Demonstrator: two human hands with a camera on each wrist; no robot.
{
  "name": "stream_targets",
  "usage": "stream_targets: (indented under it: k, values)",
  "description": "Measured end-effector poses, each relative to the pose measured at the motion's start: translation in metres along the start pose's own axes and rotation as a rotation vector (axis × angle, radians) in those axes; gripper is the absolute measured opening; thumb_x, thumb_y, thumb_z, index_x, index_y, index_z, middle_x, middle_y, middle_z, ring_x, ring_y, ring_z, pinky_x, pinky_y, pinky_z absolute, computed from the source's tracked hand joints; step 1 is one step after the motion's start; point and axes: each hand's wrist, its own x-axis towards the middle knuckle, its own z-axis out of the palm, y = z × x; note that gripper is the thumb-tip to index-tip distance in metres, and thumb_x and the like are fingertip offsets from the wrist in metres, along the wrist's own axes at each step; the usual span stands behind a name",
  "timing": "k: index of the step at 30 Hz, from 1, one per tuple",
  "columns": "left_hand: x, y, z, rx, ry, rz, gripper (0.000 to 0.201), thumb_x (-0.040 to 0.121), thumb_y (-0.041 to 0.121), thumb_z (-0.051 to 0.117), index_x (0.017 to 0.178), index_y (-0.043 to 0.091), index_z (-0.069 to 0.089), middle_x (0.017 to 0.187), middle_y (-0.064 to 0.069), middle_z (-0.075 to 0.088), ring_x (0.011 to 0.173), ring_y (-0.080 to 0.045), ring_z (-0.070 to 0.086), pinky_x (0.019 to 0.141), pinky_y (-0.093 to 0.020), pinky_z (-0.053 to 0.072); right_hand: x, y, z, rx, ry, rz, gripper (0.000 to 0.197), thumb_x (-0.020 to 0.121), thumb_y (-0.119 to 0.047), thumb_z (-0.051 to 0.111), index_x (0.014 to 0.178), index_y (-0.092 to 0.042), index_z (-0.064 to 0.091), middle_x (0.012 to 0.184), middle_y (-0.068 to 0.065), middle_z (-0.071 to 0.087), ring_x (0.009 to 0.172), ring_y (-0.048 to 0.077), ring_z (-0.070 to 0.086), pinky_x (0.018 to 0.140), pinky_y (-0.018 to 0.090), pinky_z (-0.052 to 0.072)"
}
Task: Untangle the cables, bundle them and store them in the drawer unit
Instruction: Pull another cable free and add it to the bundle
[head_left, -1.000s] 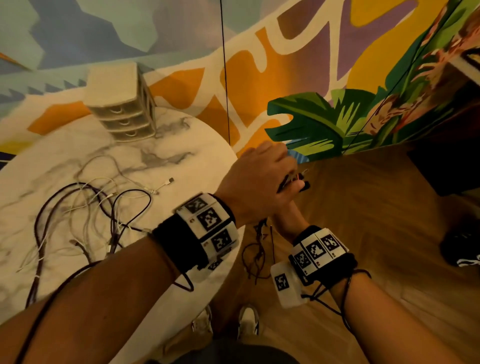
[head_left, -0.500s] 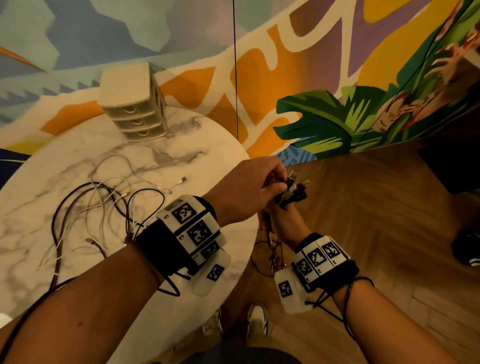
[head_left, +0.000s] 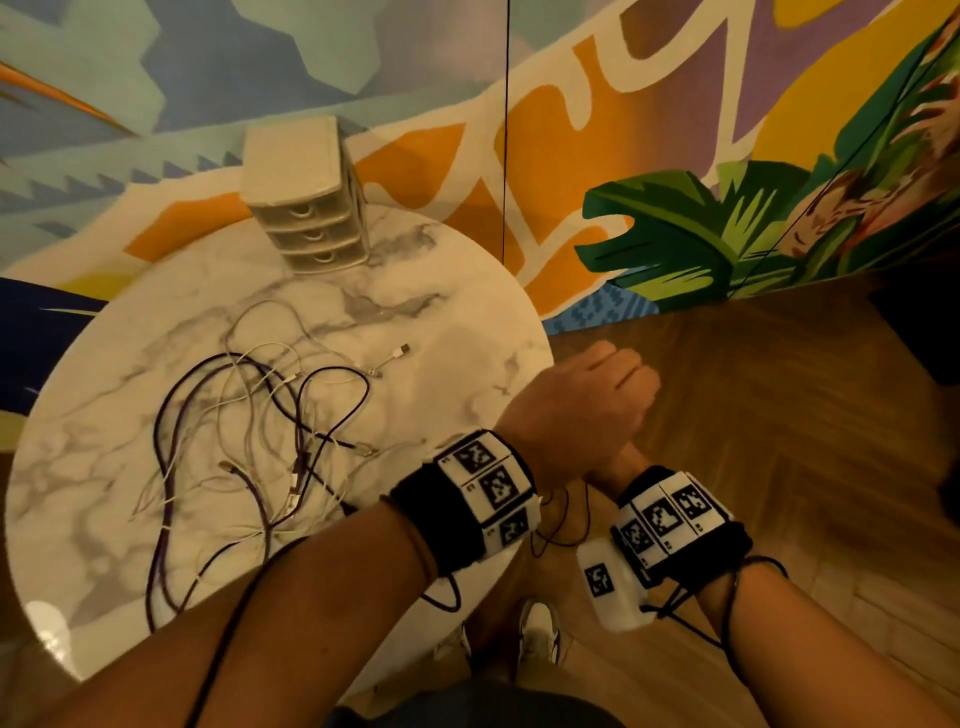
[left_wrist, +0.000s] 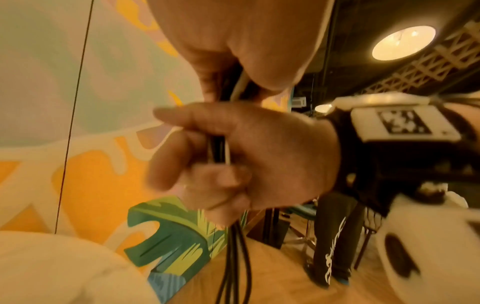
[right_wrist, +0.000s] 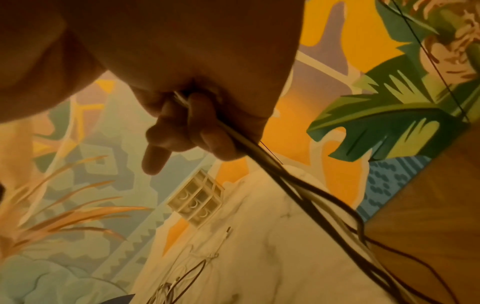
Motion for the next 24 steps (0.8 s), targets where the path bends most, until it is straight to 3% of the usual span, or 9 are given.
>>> stream_targets:
  k: [4,8,11,13,14,15,17,21,24]
  values:
    - [-0.006,0.000,0.006,0.005,0.183,0.026,0.023,0.086,0.026,0.058,0.069,0.010,0.057,0.068,-0.005,0.057,0.062,-0.019,0.051,0.059,-0.025,0.035,-0.011,-0.016,0.003,-0.232,0.178,0.147,0.008,0.083,-0.007,0.038,0.079,-0.014,0.036,0.076,0.003,0.049,0.077,0.022,0.051,0.098,0.043,0.044]
    - [-0.011,-0.001,0.011,-0.036,0.266,0.049,0.027,0.083,0.027,0.062,0.064,0.009,0.056,0.062,-0.005,0.055,0.057,-0.019,0.049,0.054,-0.024,0.032,-0.003,-0.001,0.005,-0.094,0.005,0.118,0.027,0.079,-0.015,0.065,0.072,-0.014,0.040,0.067,0.001,0.044,0.068,0.019,0.048,0.099,0.043,0.044]
    - [-0.017,-0.003,0.010,-0.134,0.228,-0.043,0.026,0.083,0.028,0.062,0.068,0.007,0.058,0.068,-0.007,0.057,0.060,-0.019,0.051,0.054,-0.020,0.031,0.003,0.032,0.028,0.039,-0.068,0.016,0.029,0.078,-0.019,0.074,0.096,-0.013,0.052,0.089,0.005,0.058,0.072,0.001,0.039,0.096,0.019,0.038]
    - [-0.024,-0.007,0.003,-0.309,0.143,-0.228,0.029,0.088,0.035,0.055,0.088,0.005,0.059,0.088,-0.008,0.058,0.075,-0.017,0.054,0.060,-0.016,0.033,0.014,0.057,0.044,0.409,-0.486,-0.171,0.030,0.090,-0.002,0.057,0.120,-0.006,0.055,0.123,0.012,0.059,0.073,-0.009,0.036,0.084,0.011,0.038]
    - [-0.032,-0.012,0.000,-0.388,0.103,-0.344,0.034,0.091,0.038,0.048,0.099,0.007,0.057,0.099,-0.007,0.056,0.085,-0.016,0.053,0.064,-0.018,0.037,0.016,0.062,0.041,0.526,-0.573,-0.203,0.027,0.094,-0.002,0.049,0.113,-0.017,0.060,0.113,0.005,0.064,0.069,-0.009,0.038,0.074,0.016,0.042]
    - [-0.043,-0.020,0.000,-0.432,0.079,-0.460,0.036,0.092,0.041,0.042,0.106,0.010,0.054,0.106,-0.004,0.053,0.091,-0.014,0.052,0.067,-0.022,0.042,0.020,0.065,0.042,0.531,-0.570,-0.265,0.032,0.098,-0.008,0.042,0.094,-0.032,0.063,0.090,-0.003,0.068,0.060,-0.006,0.041,0.062,0.022,0.039]
    - [-0.078,-0.046,0.009,-0.374,-0.012,-0.677,0.030,0.094,0.042,0.040,0.104,0.017,0.051,0.107,0.000,0.051,0.095,-0.017,0.053,0.073,-0.031,0.046,0.022,0.060,0.043,0.609,-0.603,-0.185,0.042,0.100,-0.019,0.030,0.079,-0.031,0.064,0.063,0.006,0.065,0.040,0.004,0.039,0.047,0.021,0.033]
    - [-0.170,-0.099,0.030,-0.058,-0.644,-0.976,0.039,0.093,0.037,0.046,0.125,0.014,0.042,0.129,-0.008,0.043,0.108,-0.030,0.053,0.083,-0.038,0.044,0.024,0.060,0.048,0.722,-0.705,0.014,0.039,0.097,-0.017,0.027,0.102,-0.012,0.065,0.060,0.018,0.061,0.032,0.006,0.030,0.036,0.019,0.027]
    - [-0.215,-0.107,0.028,0.022,-0.824,-1.058,0.039,0.093,0.025,0.042,0.131,0.015,0.039,0.136,-0.008,0.044,0.114,-0.029,0.053,0.090,-0.039,0.045,0.017,0.055,0.058,0.725,-0.754,0.038,0.042,0.095,-0.016,0.027,0.094,-0.006,0.068,0.059,0.017,0.060,0.033,0.009,0.027,0.040,0.021,0.022]
